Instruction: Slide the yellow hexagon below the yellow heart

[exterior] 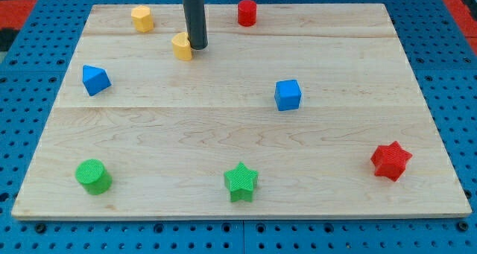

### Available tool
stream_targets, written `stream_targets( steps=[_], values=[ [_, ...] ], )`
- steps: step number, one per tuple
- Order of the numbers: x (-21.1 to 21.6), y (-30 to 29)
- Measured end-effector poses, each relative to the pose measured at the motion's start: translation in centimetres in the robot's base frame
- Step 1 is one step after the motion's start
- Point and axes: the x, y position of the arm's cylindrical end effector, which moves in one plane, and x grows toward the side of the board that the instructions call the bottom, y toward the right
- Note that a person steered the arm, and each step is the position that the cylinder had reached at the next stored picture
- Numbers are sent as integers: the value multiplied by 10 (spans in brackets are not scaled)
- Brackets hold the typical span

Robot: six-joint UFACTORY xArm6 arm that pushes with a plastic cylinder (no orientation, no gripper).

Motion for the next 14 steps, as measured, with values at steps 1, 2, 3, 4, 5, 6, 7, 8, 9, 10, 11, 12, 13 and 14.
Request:
stream_targets(
  steps=[1, 2, 3, 4, 5, 6, 7, 8, 9, 10, 11, 12, 13, 14],
  values=[
    [0, -3],
    [0, -1],
    [-15, 9],
    [-38, 0],
    [-50, 5],
    [-82, -23],
    [-109, -60],
    [-101, -112],
    [-64, -112],
    [-42, -108],
    [-16, -108],
    [23, -95],
    [40, -74],
    [7, -109]
  ],
)
